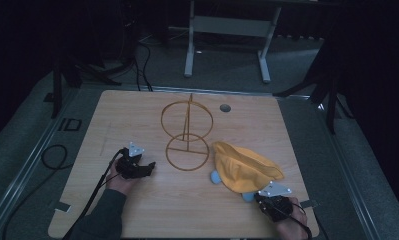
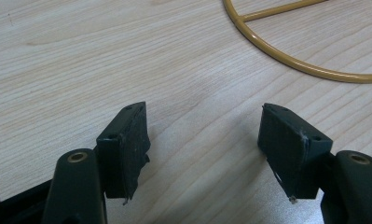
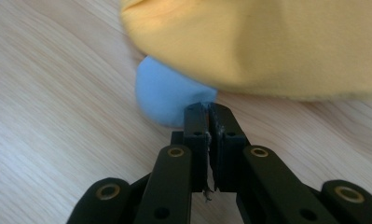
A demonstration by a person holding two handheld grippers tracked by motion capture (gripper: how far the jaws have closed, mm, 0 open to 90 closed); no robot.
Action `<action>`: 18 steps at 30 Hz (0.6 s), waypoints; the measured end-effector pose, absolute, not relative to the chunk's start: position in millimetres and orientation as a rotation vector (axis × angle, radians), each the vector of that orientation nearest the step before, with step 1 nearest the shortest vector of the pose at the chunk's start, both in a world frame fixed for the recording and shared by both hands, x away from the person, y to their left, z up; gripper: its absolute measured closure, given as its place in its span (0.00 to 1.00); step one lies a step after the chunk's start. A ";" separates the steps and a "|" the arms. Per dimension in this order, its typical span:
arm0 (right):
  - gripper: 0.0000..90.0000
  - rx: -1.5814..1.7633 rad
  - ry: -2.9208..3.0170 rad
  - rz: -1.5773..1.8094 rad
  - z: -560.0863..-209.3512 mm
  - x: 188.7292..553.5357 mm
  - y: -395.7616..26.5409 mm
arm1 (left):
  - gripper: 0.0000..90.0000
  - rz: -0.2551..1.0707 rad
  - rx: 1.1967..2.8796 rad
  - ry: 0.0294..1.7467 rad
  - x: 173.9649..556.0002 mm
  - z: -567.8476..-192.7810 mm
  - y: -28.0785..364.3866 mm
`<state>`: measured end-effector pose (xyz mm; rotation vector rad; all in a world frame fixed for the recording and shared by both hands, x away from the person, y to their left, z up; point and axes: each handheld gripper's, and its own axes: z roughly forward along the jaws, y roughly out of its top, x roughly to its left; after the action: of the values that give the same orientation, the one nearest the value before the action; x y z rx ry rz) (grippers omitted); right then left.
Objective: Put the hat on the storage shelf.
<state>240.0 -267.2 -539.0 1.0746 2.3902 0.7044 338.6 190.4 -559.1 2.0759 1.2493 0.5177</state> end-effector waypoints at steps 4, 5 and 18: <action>0.91 1.032 2.417 0.785 -535.4 241.1 -257.3 | 0.37 0.518 2.076 1.248 338.6 -559.1 190.5; 0.89 1.007 2.418 0.806 -533.3 240.4 -255.0 | 0.38 0.518 2.076 1.248 338.6 -559.1 190.5; 0.77 0.807 2.485 0.874 -531.4 248.6 -230.8 | 0.37 0.517 2.078 1.247 338.5 -559.0 190.7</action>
<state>248.6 -230.8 -531.4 0.8067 2.4854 0.8742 338.5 190.7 -559.0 2.0783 1.2469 0.5171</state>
